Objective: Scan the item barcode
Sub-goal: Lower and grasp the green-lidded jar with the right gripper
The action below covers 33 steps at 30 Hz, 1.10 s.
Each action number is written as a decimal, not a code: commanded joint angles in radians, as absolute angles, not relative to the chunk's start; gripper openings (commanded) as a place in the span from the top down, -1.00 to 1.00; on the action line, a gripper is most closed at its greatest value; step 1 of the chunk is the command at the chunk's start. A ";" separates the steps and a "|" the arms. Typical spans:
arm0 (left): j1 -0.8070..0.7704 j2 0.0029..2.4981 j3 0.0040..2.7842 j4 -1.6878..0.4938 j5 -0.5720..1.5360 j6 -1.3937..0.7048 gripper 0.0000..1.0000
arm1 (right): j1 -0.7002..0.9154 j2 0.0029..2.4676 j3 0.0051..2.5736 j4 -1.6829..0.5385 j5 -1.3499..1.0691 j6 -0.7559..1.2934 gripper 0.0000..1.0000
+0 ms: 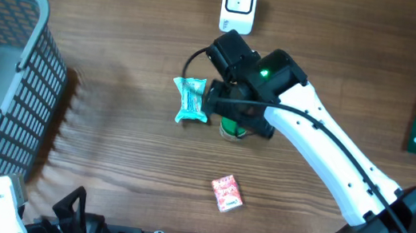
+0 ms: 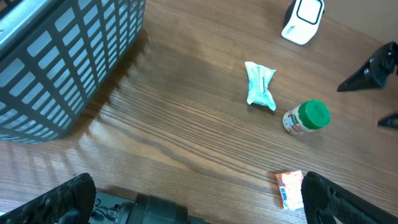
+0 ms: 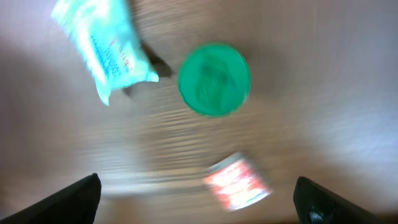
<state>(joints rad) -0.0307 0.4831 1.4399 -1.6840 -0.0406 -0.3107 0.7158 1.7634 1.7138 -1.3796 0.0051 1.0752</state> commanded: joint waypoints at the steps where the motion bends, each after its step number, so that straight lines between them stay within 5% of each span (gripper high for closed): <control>1: -0.029 0.477 1.439 -1.684 -0.050 -0.295 -0.99 | 0.713 1.778 1.643 -1.352 -0.041 2.005 -0.99; 8: -0.029 0.477 1.439 -1.684 -0.050 -0.295 -1.00 | 0.685 1.833 1.398 -0.960 -0.054 2.069 -0.99; 14: -0.029 0.477 1.439 -1.684 -0.050 -0.295 -0.99 | 0.653 1.895 1.394 -1.010 -0.010 1.978 -1.00; 20: -0.029 0.477 1.439 -1.684 -0.050 -0.295 -1.00 | 0.653 1.901 1.394 -1.063 0.018 1.738 -0.39; 23: -0.029 0.477 1.439 -1.684 -0.050 -0.295 -1.00 | 0.653 1.901 1.395 -1.061 0.022 1.423 -0.24; 29: -0.029 0.477 1.439 -1.684 -0.050 -0.295 -1.00 | 0.653 1.897 1.451 -1.134 0.039 0.369 -0.38; 31: -0.029 0.477 1.439 -1.684 -0.050 -0.295 -1.00 | 0.653 1.891 1.517 -1.232 0.041 0.163 -1.00; 33: -0.029 0.477 1.439 -1.684 -0.050 -0.295 -0.99 | 0.653 1.880 1.586 -1.296 0.034 0.146 -0.99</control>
